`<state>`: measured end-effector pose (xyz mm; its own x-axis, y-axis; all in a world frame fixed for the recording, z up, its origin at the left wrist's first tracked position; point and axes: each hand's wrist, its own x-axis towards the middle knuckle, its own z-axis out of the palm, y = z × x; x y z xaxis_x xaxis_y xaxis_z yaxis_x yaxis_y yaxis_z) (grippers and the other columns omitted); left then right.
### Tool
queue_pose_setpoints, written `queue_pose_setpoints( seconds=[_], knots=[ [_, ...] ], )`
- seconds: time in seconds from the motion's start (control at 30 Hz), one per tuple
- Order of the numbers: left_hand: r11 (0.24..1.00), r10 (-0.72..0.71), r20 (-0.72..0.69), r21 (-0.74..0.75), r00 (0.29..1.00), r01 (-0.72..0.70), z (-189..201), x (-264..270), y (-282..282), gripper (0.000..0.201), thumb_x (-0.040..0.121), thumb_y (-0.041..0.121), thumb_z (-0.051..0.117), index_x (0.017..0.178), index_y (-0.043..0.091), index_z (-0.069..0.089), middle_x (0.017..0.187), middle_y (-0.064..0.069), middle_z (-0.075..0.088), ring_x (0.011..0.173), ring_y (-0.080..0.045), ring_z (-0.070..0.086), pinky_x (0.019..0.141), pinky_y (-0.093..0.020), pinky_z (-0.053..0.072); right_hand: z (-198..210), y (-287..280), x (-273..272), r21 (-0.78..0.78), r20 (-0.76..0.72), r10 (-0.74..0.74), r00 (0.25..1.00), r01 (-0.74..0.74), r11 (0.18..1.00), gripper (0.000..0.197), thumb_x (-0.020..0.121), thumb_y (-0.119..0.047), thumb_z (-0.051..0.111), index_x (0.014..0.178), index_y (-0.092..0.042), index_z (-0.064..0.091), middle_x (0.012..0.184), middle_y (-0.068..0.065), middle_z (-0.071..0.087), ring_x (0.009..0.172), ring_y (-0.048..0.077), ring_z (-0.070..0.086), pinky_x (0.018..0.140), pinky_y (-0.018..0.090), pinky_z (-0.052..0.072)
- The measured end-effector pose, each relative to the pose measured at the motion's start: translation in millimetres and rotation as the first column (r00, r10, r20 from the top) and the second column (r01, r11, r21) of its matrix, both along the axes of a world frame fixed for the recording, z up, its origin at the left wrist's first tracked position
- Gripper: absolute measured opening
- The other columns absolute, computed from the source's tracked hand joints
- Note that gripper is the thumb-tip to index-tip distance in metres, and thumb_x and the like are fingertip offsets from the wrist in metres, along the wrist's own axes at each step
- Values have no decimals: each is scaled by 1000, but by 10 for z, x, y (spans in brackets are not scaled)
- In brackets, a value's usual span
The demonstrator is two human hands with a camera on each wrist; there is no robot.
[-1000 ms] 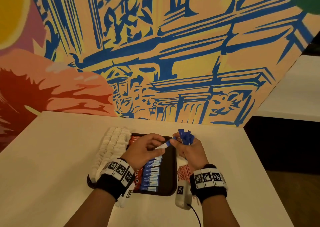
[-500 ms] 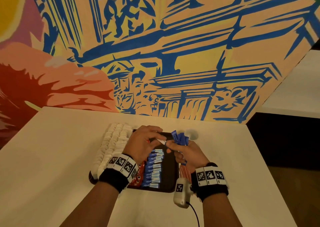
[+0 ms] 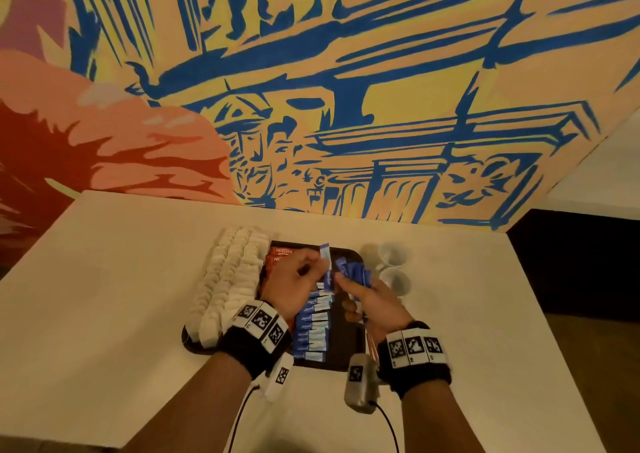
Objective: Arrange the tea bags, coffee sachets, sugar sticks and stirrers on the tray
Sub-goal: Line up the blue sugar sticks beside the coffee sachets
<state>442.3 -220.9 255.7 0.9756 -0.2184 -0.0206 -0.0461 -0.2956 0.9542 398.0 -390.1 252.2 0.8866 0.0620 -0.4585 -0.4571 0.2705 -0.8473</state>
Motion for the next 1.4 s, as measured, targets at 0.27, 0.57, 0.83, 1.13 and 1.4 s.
queue_pose_setpoints(
  seconds=[0.27,0.57,0.83,1.13,1.4],
  knots=[
    [998,62,-178,22,982,-59,-177,355,170,15,104,20,52,102,11,65,70,-3,59,51,-9,54,51,-26,46,-276,-107,215,-32,-131,-14,991,10,999,33,99,-12,58,127,5,60,60,-4,49,52,10,44,47,23,32],
    [926,342,-254,254,905,-278,-735,752,483,22,91,40,69,94,20,78,83,-2,74,77,-22,69,74,-35,58,-732,-217,674,-500,-115,-71,991,4,866,11,81,-22,85,76,-22,74,62,-11,68,64,13,58,65,35,47],
    [964,241,-388,200,890,-174,-1018,1055,312,13,97,9,62,107,3,68,86,-5,72,73,-16,66,59,-17,54,-1327,-205,1111,-606,-327,49,944,-250,755,19,85,-46,74,95,-30,76,98,-1,74,93,25,68,94,51,57],
    [902,234,-236,415,943,-119,-1236,1439,126,11,89,29,72,94,23,80,91,9,72,85,-5,62,60,-5,35,-1497,-171,1403,-548,-296,-96,950,-86,832,11,83,-23,83,78,-27,73,91,-2,72,86,17,63,85,35,51],
    [870,136,-302,492,944,32,-1474,1622,-81,10,92,25,69,98,25,77,91,5,72,78,-8,63,75,-22,50,-1694,-258,1554,-562,-402,-109,909,-151,814,12,86,-28,80,90,-20,73,81,-5,63,73,10,56,72,28,45]
  ],
)
